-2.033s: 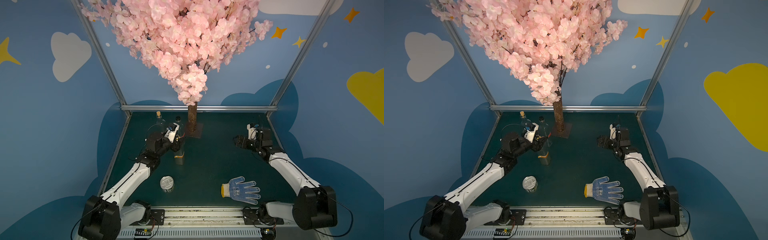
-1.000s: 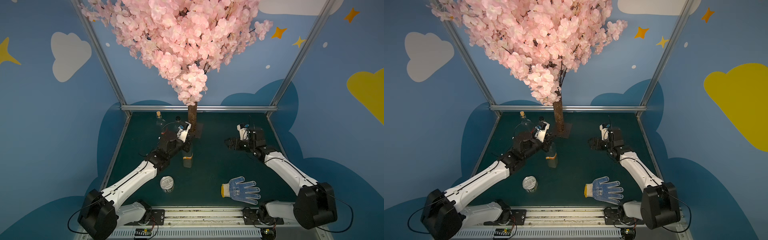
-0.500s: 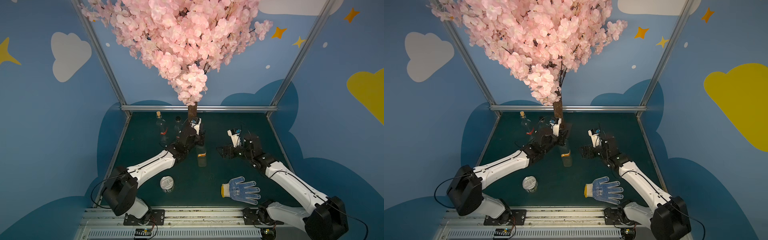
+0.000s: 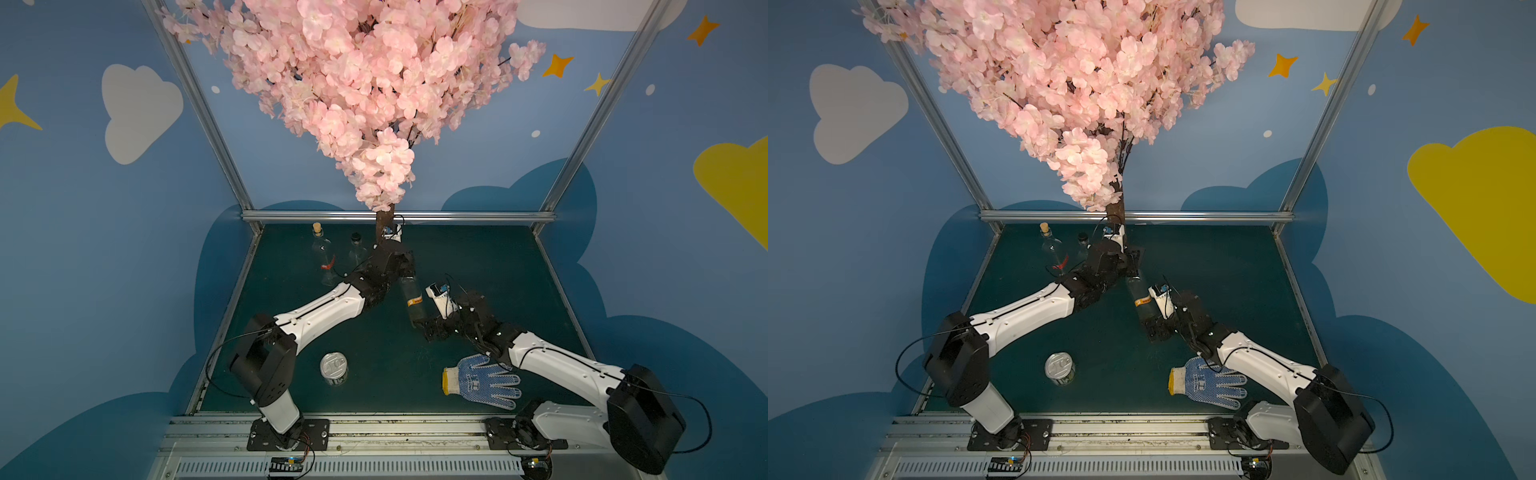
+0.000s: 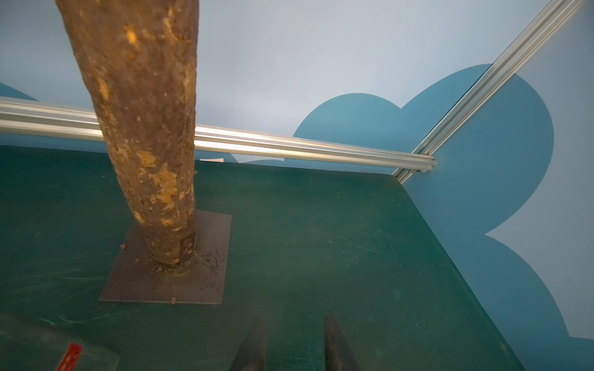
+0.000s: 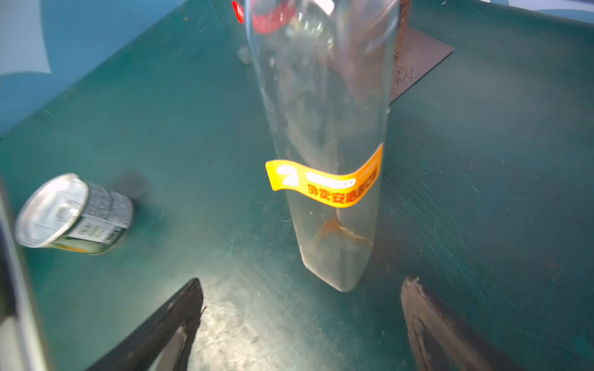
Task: Remove the label from the bottle
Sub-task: Adjust the bottle.
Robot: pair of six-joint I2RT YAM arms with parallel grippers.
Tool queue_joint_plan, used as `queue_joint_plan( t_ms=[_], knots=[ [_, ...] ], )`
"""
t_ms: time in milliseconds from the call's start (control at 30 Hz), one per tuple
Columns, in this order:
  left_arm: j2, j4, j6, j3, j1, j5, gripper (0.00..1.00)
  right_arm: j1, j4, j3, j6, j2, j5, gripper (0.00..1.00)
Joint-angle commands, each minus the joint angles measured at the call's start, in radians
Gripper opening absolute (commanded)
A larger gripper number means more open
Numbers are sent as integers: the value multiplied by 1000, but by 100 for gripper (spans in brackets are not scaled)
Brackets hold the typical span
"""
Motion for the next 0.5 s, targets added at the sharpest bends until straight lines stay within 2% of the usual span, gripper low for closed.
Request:
queue_joint_plan(
  t_ms=[0, 467],
  knots=[
    [9, -22, -58, 45, 10, -5, 2, 17, 136, -18, -63, 52, 107, 95],
    [42, -53, -125, 58, 31, 37, 2, 39, 343, 23, -126, 271, 260, 96]
  ],
)
